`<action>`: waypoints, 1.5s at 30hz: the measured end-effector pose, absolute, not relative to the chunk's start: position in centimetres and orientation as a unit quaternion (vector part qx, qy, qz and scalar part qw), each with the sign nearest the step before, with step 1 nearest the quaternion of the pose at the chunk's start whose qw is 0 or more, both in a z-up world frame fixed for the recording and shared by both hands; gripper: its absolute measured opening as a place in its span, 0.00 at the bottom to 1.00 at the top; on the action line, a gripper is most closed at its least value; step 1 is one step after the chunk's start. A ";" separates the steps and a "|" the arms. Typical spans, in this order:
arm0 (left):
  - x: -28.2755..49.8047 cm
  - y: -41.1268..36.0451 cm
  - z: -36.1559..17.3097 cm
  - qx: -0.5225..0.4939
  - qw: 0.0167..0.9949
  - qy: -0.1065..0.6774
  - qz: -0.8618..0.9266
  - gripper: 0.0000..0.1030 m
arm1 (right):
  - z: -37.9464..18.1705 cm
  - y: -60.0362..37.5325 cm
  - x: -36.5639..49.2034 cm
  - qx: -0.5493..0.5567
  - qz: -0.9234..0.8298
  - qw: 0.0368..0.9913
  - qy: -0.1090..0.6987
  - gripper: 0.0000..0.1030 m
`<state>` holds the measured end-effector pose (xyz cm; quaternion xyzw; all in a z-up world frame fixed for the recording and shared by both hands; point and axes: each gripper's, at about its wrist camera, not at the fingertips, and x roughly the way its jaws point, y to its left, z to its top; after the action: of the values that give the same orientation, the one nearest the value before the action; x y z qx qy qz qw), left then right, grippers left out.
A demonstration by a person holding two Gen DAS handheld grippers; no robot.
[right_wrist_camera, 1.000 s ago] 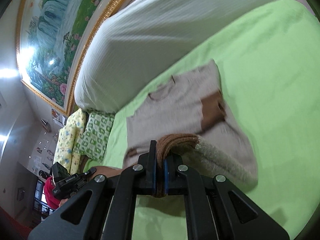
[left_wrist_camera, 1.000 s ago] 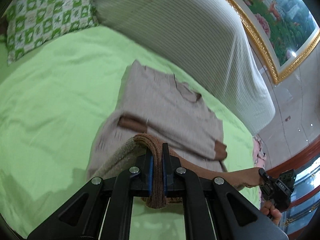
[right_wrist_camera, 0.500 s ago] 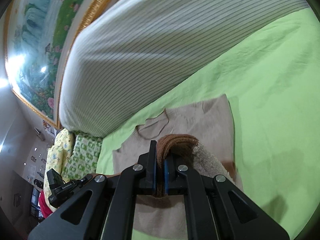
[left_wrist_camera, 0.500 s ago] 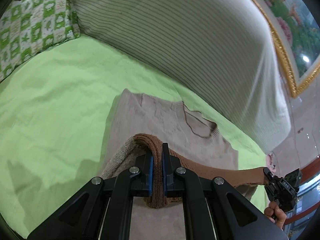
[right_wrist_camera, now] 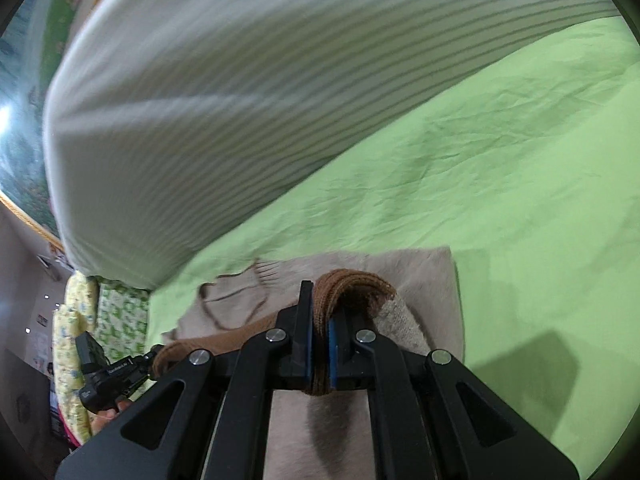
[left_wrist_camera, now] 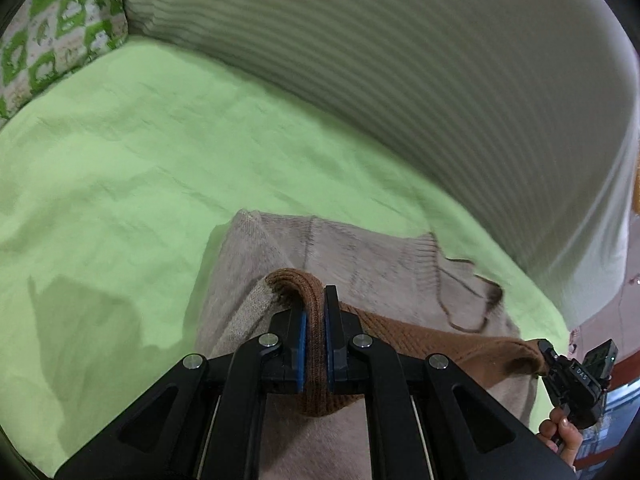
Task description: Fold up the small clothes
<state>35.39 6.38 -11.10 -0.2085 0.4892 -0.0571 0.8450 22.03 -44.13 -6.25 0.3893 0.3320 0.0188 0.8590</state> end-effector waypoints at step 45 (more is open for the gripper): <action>32.3 -4.0 -8.5 0.022 0.832 0.508 -0.221 0.64 | -3.8 -33.7 24.0 0.220 0.140 0.873 0.412 0.55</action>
<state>32.32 -4.01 -8.53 0.0216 0.5076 -0.2211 0.8325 24.04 -33.73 -3.80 0.2205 0.4121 0.1404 0.8728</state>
